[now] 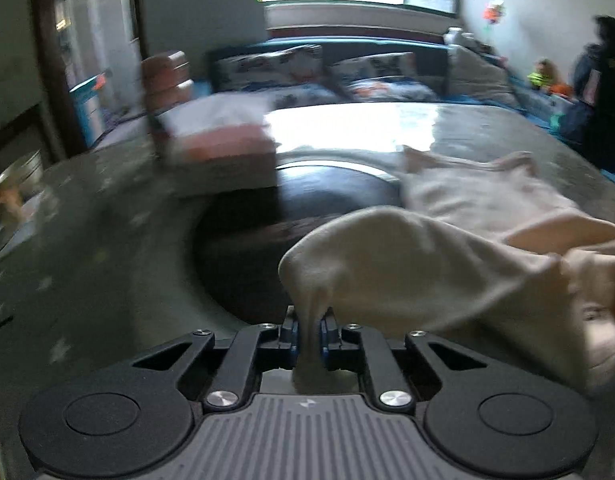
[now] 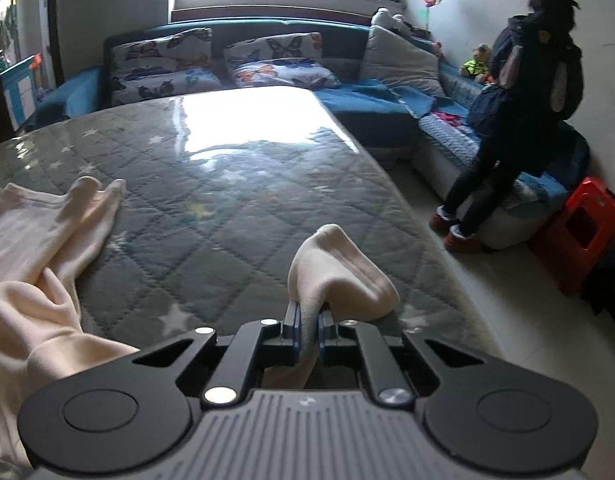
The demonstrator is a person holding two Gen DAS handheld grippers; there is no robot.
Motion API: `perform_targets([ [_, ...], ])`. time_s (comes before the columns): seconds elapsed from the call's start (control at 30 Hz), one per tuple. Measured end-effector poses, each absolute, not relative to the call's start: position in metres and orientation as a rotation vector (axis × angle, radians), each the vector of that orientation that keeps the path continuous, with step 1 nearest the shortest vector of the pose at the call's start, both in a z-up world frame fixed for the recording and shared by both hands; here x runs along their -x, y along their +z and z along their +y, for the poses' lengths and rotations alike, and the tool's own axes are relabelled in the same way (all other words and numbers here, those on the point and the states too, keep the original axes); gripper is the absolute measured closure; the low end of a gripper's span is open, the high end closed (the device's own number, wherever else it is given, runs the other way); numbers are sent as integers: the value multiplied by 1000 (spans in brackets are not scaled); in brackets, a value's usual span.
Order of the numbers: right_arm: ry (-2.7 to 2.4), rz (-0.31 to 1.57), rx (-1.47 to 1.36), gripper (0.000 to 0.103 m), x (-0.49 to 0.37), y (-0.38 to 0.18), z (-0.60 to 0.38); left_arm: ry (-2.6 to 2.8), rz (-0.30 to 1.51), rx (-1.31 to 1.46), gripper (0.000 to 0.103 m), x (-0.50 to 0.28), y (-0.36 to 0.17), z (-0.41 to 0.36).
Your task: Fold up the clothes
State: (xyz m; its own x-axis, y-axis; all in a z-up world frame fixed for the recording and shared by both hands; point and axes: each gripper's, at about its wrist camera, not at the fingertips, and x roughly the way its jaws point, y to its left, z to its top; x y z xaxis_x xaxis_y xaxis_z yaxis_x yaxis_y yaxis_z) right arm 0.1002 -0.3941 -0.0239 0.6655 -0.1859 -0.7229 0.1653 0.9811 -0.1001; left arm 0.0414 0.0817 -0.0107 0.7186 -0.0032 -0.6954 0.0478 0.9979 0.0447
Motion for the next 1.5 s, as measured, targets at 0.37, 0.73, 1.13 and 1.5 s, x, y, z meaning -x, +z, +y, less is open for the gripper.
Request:
perform_targets([
  [0.37, -241, 849, 42, 91, -88, -30, -412, 68, 801, -92, 92, -22, -14, 123],
  [0.73, -177, 833, 105, 77, -57, -2, -410, 92, 780, -116, 56, -6, -2, 122],
  [1.13, 268, 827, 168, 75, -33, 27, -320, -151, 706, -101, 34, 13, 28, 44],
  [1.5, 490, 861, 275, 77, -29, 10, -232, -447, 694, -158, 34, 13, 28, -54],
])
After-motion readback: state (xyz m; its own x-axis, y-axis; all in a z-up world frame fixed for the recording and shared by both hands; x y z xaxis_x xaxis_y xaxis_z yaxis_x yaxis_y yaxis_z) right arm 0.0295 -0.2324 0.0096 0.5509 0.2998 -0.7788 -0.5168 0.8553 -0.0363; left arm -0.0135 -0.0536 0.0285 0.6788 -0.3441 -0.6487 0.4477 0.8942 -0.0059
